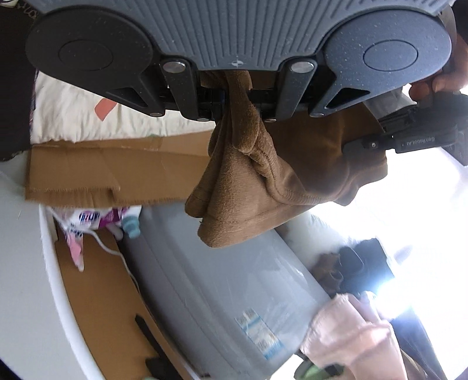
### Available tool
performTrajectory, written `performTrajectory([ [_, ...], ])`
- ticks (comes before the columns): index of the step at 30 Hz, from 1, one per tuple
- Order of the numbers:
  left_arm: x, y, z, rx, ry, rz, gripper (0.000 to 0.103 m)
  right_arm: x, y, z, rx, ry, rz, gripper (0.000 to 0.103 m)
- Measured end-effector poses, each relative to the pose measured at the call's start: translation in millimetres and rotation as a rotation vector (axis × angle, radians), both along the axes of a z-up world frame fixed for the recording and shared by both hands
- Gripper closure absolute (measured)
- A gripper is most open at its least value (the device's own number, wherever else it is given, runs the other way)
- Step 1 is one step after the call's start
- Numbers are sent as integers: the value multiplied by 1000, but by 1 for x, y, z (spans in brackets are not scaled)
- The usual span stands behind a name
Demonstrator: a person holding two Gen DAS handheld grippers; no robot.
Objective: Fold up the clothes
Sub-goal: 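Lift the folded brown shirt off the sheet with both tools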
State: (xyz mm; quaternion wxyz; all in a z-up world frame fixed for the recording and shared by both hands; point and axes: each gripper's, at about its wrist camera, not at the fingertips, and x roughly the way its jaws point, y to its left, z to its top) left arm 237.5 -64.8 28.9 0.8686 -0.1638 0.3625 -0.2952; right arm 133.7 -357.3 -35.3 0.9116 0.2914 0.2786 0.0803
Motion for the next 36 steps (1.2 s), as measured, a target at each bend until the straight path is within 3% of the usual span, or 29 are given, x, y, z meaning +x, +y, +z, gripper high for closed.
performTrajectory([
  [9,-31,-6,51,20,-58,-17,99,-33,-7,67,-32,-41,-19,91],
  [21,-66,-22,79,-43,-71,-52,99,-82,-28,122,-65,-87,-68,91],
  [26,-75,-39,77,-61,-59,-85,99,-102,-44,127,-80,-84,-91,91],
  [36,-94,-85,51,-62,-42,-186,99,-152,-80,102,-103,-53,-154,91],
])
